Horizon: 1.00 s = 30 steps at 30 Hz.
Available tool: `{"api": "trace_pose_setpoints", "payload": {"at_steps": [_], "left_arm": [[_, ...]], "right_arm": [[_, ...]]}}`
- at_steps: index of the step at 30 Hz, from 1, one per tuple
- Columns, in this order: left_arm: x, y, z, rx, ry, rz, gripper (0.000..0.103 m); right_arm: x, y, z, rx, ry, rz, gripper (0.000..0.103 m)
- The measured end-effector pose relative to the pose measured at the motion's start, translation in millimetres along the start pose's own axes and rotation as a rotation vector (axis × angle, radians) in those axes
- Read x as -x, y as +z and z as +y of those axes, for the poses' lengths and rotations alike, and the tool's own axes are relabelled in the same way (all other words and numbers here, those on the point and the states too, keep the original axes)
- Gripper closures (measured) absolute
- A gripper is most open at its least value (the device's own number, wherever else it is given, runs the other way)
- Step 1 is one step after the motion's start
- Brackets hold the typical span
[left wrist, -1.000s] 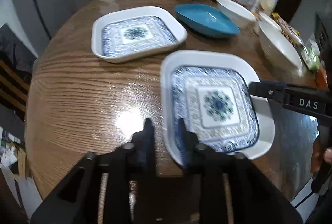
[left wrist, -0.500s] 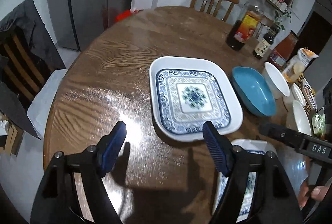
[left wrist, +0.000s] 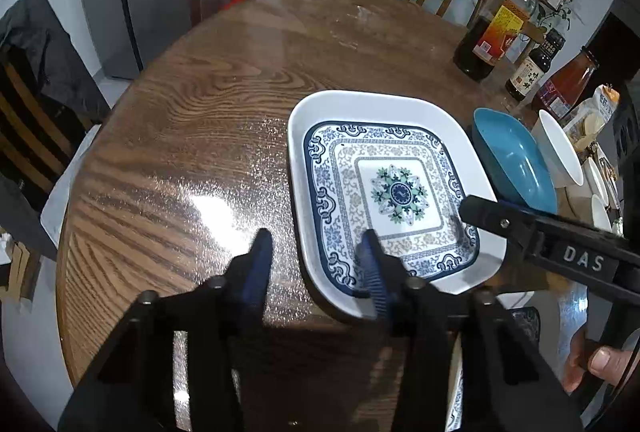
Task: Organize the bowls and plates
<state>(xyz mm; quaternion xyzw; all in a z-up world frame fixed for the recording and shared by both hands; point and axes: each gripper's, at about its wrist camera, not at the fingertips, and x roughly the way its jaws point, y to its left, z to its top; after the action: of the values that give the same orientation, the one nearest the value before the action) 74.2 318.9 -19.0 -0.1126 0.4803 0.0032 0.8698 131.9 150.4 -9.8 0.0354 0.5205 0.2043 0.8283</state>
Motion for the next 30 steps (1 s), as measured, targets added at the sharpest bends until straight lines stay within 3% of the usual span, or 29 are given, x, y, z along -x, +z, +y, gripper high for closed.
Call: {"api": "trace_pose_setpoints", "payload": {"at_steps": [2, 5, 8, 21, 30], "left_arm": [[-2, 2, -1, -0.014, -0.01, 0.009, 0.086], [-3, 2, -3, -0.038, 0.017, 0.005, 0.085], [1, 0, 0, -0.042, 0.04, -0.008, 0.084], [66, -16, -29, -0.129, 0.066, -0.132, 0.082], [79, -44, -64, -0.199, 0.006, -0.115, 0.083]], "right_arm": [[-3, 1, 2, 0.031, -0.022, 0.006, 0.074], [-6, 2, 9, 0.074, -0.052, 0.013, 0.082], [-5, 0, 6, 0.073, -0.029, 0.017, 0.089], [66, -40, -8, 0.042, 0.064, -0.08, 0.089], [104, -89, -37, -0.051, 0.057, -0.094, 0.089]]}}
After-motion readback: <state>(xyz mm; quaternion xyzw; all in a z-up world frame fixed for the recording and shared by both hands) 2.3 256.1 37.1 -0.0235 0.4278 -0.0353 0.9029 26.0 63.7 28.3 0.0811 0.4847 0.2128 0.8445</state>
